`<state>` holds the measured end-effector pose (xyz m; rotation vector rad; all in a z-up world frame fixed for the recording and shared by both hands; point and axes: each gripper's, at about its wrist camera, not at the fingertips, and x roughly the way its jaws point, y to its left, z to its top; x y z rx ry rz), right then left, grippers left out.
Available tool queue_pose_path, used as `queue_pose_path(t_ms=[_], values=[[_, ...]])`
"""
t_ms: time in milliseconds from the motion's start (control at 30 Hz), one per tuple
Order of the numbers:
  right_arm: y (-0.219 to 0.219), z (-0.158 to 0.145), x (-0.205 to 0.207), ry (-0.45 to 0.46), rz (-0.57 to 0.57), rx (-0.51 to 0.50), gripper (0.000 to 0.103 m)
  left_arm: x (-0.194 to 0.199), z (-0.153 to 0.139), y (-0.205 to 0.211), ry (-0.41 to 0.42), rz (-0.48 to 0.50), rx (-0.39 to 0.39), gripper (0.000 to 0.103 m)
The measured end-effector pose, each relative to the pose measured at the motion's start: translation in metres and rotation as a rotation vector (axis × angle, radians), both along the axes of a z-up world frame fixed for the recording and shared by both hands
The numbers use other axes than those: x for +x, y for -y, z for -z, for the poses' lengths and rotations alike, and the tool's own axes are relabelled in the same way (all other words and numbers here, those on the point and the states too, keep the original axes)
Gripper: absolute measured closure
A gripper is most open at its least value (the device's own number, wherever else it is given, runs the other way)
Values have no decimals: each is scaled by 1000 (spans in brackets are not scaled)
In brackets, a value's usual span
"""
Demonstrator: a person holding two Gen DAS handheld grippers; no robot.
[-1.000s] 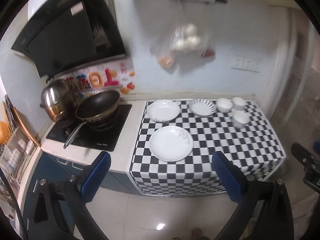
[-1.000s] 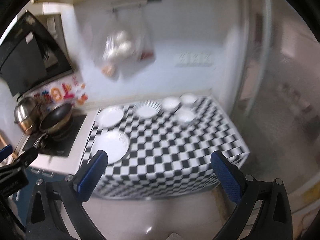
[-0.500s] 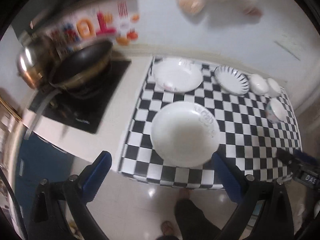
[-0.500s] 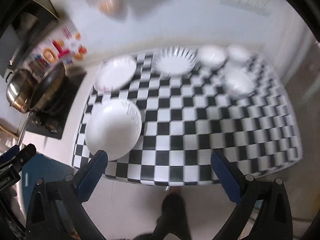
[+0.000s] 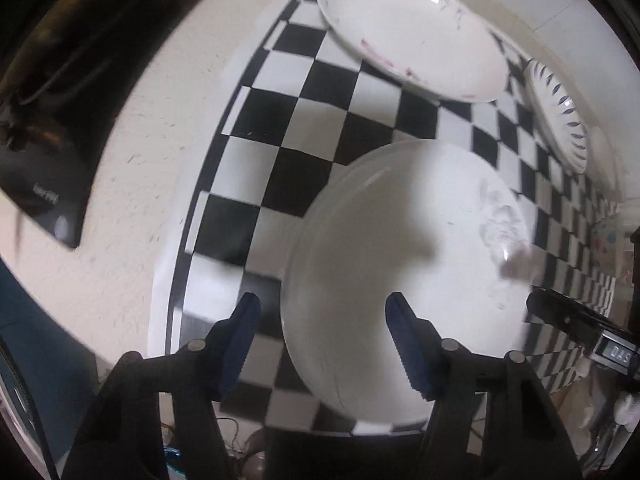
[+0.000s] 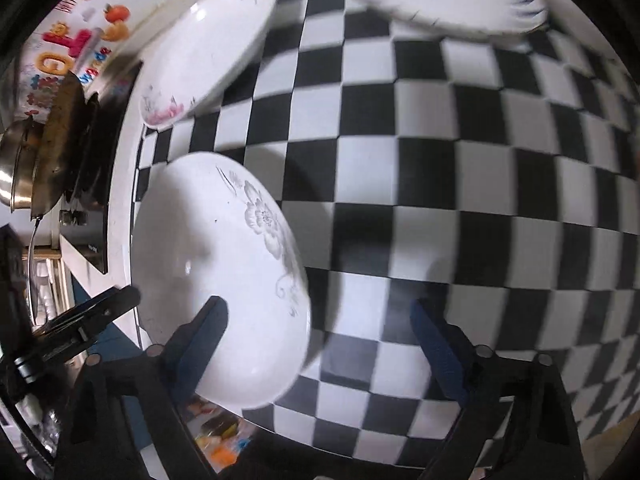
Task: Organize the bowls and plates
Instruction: 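Reach both grippers to the pink-flower white plate and close on its rim, then lift the pink-flower plate with both grippers toward the wall edge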
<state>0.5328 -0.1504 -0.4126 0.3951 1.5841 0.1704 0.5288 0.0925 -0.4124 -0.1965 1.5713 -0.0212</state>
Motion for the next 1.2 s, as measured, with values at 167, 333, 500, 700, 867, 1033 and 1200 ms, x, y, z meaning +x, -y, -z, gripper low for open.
queue_pose_path(t_ms=[167,333,500,700,867,1033,1200], values=[[-19,25,9,-78,-9,39,31,11,25,1,-76,68,-29,56],[-31,27,12,-111,3,32,69,14,20,17,-56,183,-16,61],[-36,27,10,-80,6,-42,78,9,13,24,-44,188,-1,65],[-14,22,-2,-70,55,-23,78,5,-19,52,0,218,0,69],[14,10,-8,-30,108,-21,79,7,-42,109,38,262,-4,69],[64,-8,-16,10,152,-50,79,8,-58,173,64,317,-18,69],[131,-15,-29,18,213,-59,79,6,-51,216,61,369,-38,69]])
